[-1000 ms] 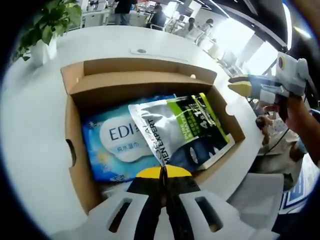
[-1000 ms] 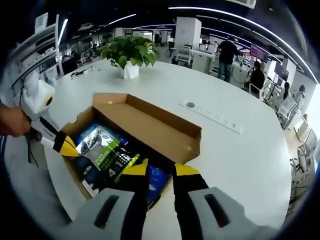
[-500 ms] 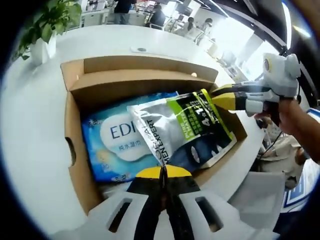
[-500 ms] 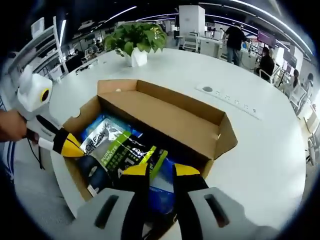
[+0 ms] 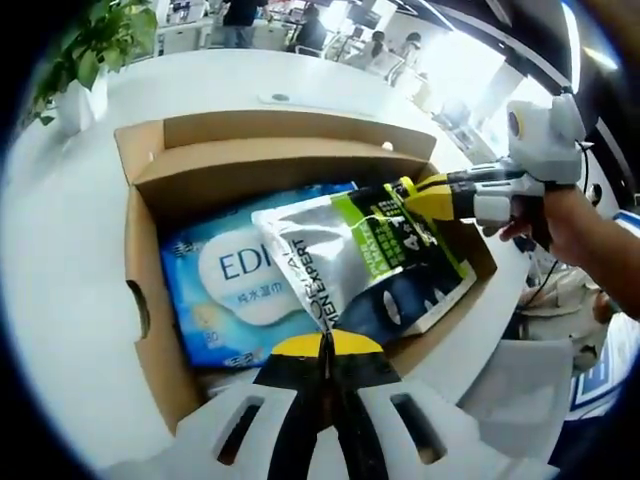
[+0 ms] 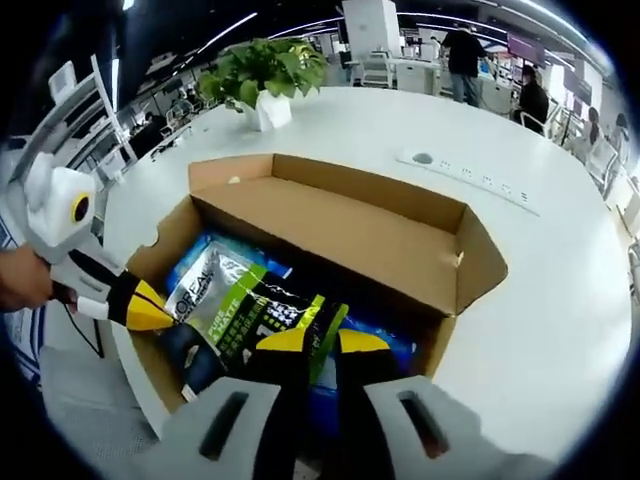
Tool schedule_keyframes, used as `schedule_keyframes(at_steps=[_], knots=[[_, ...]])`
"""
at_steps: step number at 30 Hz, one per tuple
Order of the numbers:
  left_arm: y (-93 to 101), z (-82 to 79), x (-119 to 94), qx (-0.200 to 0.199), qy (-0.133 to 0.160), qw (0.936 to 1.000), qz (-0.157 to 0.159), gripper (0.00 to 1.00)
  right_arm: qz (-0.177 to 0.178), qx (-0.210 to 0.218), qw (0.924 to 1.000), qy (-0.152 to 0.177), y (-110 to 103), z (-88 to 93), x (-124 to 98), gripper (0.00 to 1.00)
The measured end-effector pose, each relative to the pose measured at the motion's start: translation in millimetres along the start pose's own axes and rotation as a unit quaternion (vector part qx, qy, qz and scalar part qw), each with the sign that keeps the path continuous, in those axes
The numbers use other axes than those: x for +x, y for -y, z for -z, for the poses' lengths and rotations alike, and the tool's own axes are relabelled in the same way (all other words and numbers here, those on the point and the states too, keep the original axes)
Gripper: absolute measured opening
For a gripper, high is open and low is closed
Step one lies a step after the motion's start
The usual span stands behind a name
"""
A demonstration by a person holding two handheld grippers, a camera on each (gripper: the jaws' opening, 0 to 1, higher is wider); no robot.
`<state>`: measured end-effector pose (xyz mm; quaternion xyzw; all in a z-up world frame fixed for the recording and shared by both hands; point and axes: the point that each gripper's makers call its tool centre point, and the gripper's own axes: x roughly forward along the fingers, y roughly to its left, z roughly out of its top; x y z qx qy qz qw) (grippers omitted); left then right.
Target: Operate the shoe box by opening the lid, removing the specified soft item, and placing it in the target area until the item is outside and the box remains undamaged.
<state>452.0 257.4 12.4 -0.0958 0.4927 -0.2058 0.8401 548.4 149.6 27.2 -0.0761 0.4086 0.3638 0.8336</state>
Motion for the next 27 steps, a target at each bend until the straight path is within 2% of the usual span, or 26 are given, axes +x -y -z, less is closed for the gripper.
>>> schedule_keyframes(at_steps=[2, 12, 27], knots=[[-0.1, 0.1, 0, -0.006, 0.0, 1.0, 0.001, 0.0, -0.002, 0.003, 1.0, 0.004, -1, -1.6, -1, 0.0], [-0.2, -2.7, -2, -0.002, 0.003, 1.0, 0.001, 0.0, 0.001, 0.007, 1.0, 0.002, -2, -1.5, 0, 0.0], [9.0, -19.0, -23, -0.005, 0.02, 0.9998, 0.009, 0.0, -0.001, 0.021, 0.9997, 0.016, -7, -22.3, -26, 0.0]])
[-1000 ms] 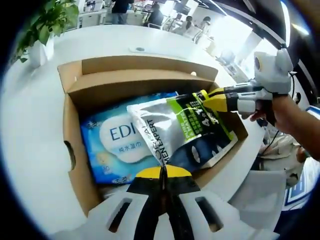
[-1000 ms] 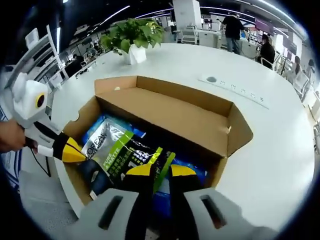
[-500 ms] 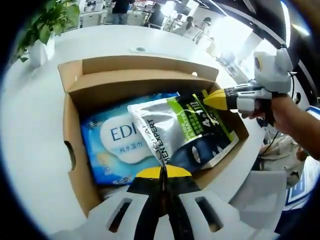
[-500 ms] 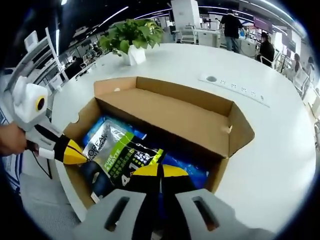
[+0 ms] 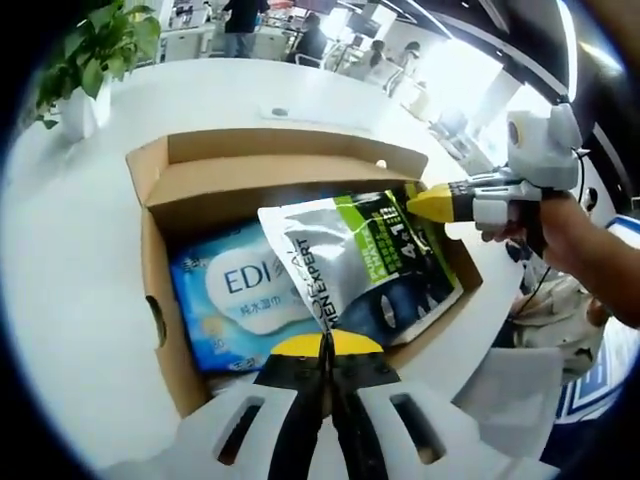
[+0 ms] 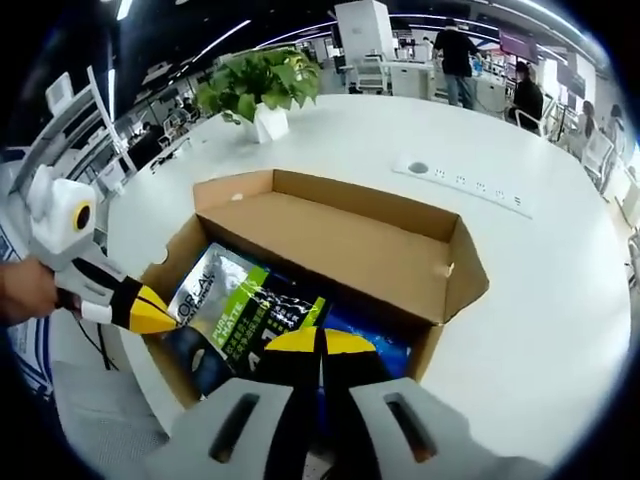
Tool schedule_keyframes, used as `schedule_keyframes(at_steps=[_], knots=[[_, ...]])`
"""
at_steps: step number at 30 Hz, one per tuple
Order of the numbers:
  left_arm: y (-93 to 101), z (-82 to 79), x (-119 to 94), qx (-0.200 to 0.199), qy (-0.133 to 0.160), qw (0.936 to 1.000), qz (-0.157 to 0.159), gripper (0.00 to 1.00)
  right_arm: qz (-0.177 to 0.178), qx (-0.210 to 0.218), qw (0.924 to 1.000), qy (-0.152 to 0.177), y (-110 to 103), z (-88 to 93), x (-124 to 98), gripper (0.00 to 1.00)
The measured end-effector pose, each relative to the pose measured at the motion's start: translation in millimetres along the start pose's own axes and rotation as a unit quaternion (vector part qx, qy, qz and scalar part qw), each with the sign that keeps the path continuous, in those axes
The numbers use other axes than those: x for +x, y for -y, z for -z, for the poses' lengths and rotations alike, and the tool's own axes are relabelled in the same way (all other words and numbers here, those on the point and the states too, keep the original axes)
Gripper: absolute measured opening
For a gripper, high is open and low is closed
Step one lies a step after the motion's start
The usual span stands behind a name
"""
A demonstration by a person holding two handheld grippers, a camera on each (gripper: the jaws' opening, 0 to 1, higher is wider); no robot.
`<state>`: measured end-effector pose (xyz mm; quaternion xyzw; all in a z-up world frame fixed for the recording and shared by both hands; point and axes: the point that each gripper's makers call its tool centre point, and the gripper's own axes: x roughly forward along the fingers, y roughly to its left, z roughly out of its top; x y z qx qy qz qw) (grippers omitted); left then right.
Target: Operate the shoe box by opening the lid, removing the specified soft item, and placing it in the target area until the item is outside and the box remains undamaged.
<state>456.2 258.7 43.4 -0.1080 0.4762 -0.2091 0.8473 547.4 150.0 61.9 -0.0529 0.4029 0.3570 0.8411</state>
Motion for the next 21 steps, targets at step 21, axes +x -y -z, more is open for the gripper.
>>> schedule_keyframes(at_steps=[21], knots=[[61.7, -43.1, -18, 0.047, 0.032, 0.9979, 0.03, 0.0, 0.035, 0.012, 0.9984, 0.042, 31, -20.6, -67, 0.0]])
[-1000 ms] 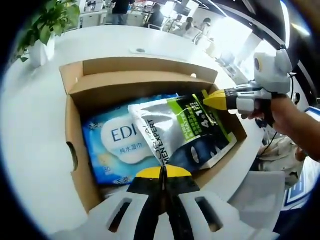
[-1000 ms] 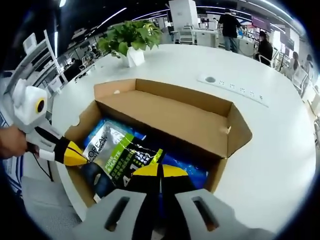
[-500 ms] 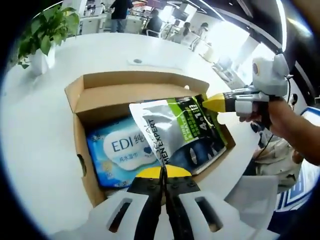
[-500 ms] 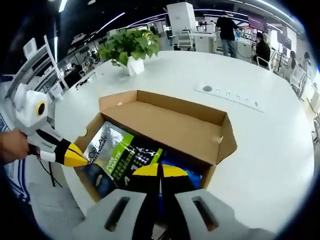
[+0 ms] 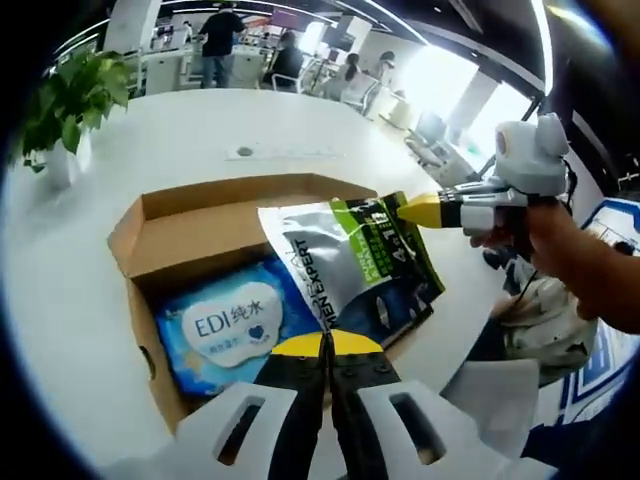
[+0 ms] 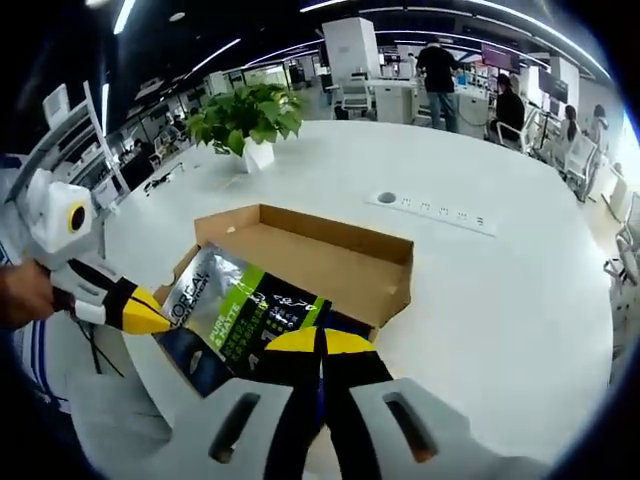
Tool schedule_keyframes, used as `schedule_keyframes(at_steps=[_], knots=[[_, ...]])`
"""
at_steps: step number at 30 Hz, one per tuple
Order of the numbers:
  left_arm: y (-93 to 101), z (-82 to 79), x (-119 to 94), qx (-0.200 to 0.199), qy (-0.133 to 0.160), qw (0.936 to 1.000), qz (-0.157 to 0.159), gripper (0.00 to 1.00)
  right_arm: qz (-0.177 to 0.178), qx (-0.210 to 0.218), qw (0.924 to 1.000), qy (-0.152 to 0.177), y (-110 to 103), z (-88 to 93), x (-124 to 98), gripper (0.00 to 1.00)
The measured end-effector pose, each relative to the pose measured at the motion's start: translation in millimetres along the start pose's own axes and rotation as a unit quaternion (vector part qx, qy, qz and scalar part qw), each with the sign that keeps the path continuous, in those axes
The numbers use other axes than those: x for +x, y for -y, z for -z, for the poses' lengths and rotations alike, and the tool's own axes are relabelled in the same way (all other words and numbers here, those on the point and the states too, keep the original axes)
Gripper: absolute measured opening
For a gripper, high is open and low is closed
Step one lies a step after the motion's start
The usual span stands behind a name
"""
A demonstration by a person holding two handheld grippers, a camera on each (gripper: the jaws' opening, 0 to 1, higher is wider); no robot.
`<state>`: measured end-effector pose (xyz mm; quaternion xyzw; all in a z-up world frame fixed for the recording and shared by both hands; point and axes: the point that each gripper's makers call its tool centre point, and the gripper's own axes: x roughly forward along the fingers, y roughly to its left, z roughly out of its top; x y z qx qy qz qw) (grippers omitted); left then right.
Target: Operate the shoe box by opening the lid, removing the specified soft item, and placing it in the target area until the item is outside and the box remains undamaged.
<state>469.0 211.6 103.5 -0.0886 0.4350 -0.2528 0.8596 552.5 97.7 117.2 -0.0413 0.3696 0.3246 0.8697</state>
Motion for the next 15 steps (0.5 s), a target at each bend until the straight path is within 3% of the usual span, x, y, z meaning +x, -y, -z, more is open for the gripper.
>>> schedule_keyframes(at_steps=[15], knots=[[56.8, -32.2, 24, 0.042, -0.001, 0.9986, 0.031, 0.0, 0.04, 0.018, 0.9989, 0.017, 55, -0.7, -49, 0.0]])
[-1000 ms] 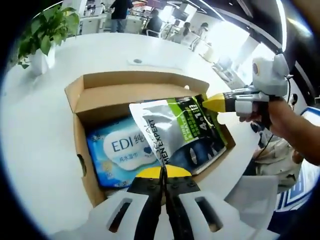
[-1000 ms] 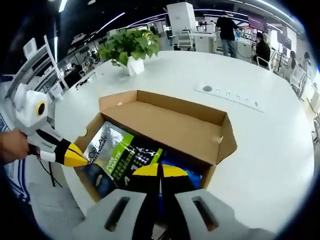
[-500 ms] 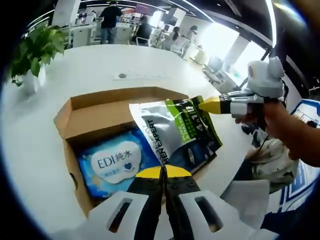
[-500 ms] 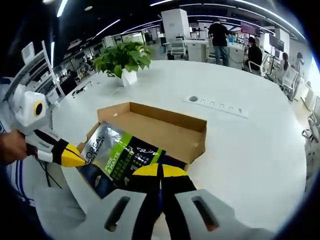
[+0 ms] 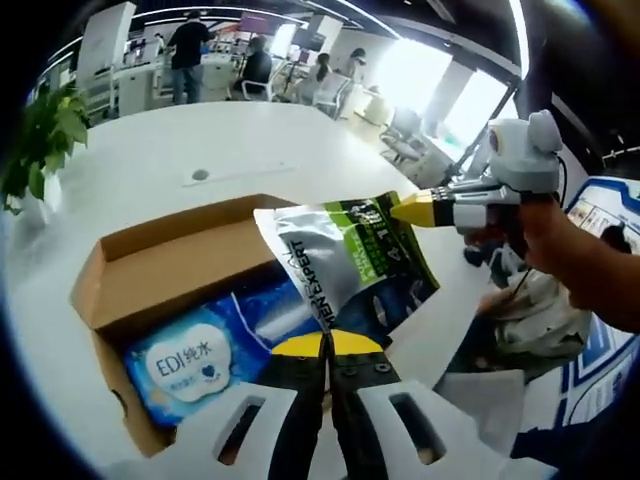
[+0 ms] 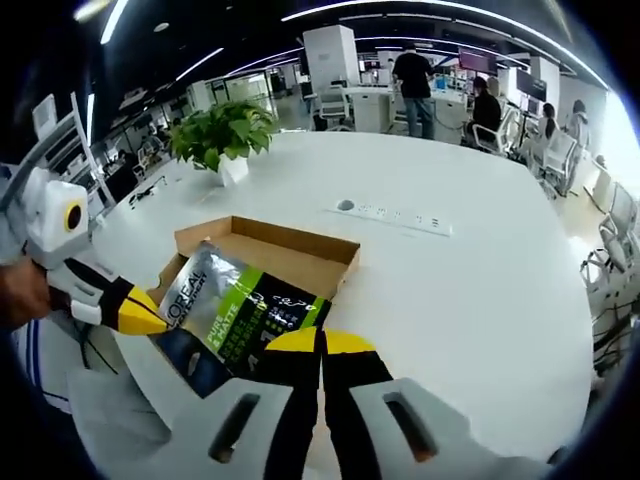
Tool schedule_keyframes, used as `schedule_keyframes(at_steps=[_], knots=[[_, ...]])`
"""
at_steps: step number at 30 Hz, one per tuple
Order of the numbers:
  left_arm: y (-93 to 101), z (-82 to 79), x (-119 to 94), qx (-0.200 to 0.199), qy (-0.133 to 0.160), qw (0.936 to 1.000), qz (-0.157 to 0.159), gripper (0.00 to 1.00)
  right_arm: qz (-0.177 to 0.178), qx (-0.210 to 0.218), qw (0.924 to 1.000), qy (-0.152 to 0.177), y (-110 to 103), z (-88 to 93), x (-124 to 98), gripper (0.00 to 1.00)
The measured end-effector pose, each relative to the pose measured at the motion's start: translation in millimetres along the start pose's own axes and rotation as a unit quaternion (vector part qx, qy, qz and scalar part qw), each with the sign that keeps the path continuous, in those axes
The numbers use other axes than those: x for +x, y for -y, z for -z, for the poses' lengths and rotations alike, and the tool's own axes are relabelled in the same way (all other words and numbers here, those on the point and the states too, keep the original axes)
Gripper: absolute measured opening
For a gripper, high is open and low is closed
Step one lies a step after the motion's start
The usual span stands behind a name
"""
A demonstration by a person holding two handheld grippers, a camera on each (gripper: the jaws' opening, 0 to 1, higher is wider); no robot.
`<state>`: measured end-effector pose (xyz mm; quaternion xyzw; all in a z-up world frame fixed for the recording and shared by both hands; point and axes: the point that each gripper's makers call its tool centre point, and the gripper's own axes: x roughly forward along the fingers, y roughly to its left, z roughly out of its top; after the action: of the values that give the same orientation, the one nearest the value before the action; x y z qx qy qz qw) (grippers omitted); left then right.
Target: Operate the shoe box by opening the lid, removing the specified soft item, and placing it in the target area until the item is outside and the box remains undamaged.
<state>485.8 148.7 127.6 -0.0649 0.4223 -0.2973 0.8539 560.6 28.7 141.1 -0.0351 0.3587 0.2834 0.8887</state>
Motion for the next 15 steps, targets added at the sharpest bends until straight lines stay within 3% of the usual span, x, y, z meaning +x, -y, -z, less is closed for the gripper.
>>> schedule_keyframes(at_steps=[15], knots=[[56.3, -20.4, 53, 0.023, -0.009, 0.9989, 0.041, 0.0, 0.042, 0.013, 0.999, -0.002, 71, 12.3, -32, 0.0]])
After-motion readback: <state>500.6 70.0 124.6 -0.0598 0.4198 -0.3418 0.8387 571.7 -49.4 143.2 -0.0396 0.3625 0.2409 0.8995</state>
